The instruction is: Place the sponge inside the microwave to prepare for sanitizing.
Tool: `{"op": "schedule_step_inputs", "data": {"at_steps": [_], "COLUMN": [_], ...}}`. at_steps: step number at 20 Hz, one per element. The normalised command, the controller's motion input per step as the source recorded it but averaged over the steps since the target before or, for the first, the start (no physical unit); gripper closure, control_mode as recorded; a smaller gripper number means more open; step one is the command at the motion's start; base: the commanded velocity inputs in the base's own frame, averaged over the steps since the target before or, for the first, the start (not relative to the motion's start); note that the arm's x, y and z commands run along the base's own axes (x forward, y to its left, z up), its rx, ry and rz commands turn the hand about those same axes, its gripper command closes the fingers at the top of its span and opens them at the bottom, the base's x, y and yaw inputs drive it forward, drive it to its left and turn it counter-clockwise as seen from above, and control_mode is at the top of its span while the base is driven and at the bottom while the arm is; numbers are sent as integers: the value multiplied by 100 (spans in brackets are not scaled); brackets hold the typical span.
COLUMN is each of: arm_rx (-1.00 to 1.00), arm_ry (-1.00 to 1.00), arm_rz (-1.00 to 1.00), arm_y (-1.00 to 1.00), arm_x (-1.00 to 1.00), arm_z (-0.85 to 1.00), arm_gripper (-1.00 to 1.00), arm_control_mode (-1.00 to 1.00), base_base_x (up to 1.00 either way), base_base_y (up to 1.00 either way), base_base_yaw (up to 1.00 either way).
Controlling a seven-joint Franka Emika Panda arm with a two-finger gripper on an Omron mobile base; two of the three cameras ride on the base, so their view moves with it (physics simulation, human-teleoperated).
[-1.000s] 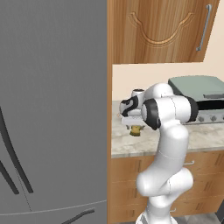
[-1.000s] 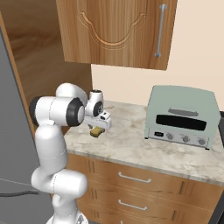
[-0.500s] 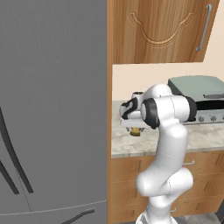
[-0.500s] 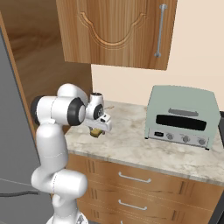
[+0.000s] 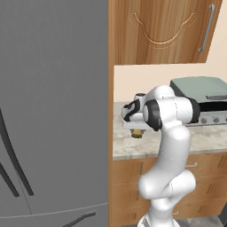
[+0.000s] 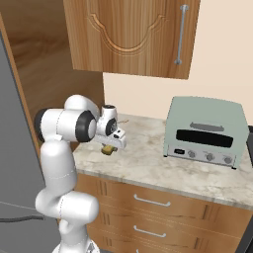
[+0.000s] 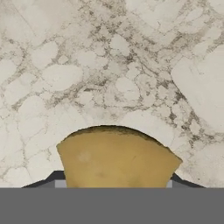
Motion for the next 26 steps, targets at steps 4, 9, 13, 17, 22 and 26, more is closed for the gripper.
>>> {"op": "schedule_step_inputs", "data": {"at_steps": [4, 9, 13, 17, 22, 26], "arm_rx": [1, 1, 0, 0, 0, 0], "arm_ry": [6, 14, 12, 12, 11, -1], "arm_rz": [0, 3, 3, 0, 0, 0], "arm_y": [-1, -1, 0, 0, 0, 6], "arm_x": [0, -57, -100, -100, -100, -86], "arm_z": [27, 80, 97, 100, 89, 26], "arm_gripper": [100, 100, 100, 100, 100, 100], "arm_control_mode": [-100, -100, -100, -100, -100, -100], "base_base_x": [0, 0, 0, 0, 0, 0], "base_base_y": [0, 0, 0, 0, 0, 0], "base_base_yaw": [0, 0, 0, 0, 0, 0]}}
